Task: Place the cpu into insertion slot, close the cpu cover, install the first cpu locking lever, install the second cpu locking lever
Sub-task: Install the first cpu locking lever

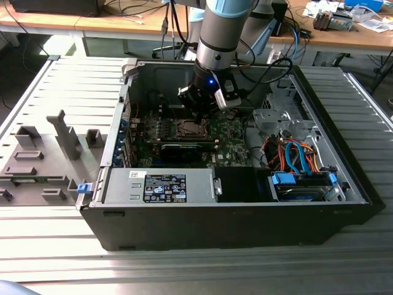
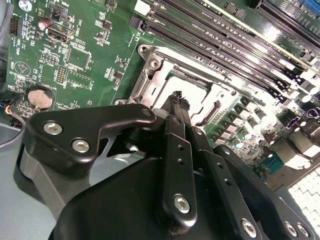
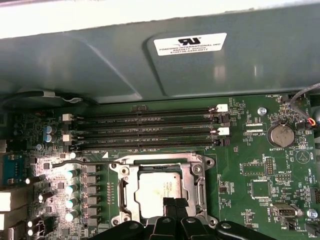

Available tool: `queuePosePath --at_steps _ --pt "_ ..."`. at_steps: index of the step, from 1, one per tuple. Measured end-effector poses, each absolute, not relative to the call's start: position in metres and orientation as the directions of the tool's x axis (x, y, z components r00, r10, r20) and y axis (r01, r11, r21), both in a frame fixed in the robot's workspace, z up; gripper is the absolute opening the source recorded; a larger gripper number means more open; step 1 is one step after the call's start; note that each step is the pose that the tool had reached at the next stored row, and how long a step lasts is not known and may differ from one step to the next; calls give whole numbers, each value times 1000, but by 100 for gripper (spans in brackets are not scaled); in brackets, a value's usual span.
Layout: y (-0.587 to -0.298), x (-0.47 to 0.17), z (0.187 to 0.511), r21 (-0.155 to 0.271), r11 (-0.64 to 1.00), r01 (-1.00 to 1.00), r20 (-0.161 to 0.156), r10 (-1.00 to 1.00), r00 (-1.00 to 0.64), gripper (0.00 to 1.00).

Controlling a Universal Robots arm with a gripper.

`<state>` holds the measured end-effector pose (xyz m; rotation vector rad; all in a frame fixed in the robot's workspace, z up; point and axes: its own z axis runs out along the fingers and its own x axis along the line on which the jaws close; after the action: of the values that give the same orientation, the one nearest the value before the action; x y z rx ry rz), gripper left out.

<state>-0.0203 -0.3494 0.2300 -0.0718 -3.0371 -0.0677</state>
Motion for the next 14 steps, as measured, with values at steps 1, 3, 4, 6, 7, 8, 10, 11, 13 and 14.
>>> queuePosePath --at_steps 1,3,4,6,7,8,10,11,13,14 --pt "-349 -20 230 41 998 49 98 45 -994 11" --pt "-349 -20 230 37 998 48 77 45 -996 11" --pt "-349 -20 230 37 998 48 77 45 -996 11" --pt "-349 -20 230 37 998 48 77 45 -996 11" --pt "-349 -20 230 37 998 48 77 45 -996 11" --pt "-349 -20 230 37 998 48 77 45 -996 11" --pt "-349 -20 230 37 998 48 77 45 -996 11" --pt "-349 -20 230 37 998 48 77 45 -996 11" --pt "-349 -20 229 38 998 48 58 46 -997 11" --pt "-349 -20 229 39 998 47 39 45 -998 11"
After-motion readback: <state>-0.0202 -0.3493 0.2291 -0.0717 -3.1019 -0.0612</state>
